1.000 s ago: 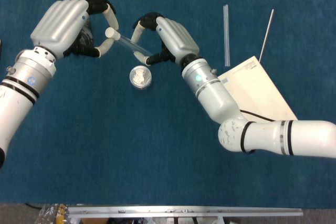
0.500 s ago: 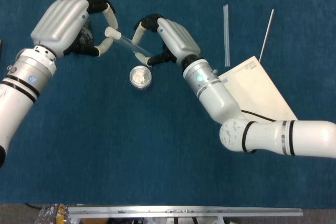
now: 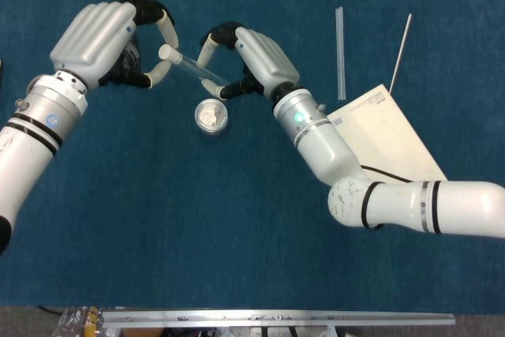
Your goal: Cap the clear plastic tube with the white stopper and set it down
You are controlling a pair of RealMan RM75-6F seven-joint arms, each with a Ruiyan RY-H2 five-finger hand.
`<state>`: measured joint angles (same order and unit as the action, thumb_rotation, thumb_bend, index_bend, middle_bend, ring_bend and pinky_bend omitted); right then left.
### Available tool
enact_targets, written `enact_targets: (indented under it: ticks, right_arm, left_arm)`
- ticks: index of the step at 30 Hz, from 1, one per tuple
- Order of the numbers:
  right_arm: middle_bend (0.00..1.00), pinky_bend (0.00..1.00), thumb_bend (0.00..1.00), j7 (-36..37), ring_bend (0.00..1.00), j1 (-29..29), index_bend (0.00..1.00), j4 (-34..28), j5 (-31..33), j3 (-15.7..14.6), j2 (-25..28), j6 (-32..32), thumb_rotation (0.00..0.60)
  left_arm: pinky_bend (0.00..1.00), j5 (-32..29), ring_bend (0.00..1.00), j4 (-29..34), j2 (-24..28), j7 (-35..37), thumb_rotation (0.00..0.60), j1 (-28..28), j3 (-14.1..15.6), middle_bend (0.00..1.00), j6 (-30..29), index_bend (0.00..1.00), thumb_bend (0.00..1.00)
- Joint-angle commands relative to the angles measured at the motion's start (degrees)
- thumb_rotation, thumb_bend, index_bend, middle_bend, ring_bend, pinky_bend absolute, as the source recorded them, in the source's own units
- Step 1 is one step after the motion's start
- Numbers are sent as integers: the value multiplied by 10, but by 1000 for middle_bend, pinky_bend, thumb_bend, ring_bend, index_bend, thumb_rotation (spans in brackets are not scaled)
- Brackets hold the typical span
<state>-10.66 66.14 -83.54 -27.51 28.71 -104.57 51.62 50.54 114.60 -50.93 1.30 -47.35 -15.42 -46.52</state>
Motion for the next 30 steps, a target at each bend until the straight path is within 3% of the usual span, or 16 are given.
enact_targets:
  ticks: [1,20,30]
  right_arm:
    - [316,238,286,1,128,1,598,2,2,1,-2,-1,600]
    - [315,238,286,5,128,6,598,11,4,7,-9,-3,600]
    - [316,238,287,-8,128,3,600,-3,6,2,8,-1,600]
  left_arm:
    - [244,2,217,-1,-4,-2,600,0,1,305,-3,501,351]
    - [245,4,214,0,-13,-6,600,-1,1,307,-10,498,350]
    - [239,19,108,2,7,2,600,7,0,244,-8,321,350]
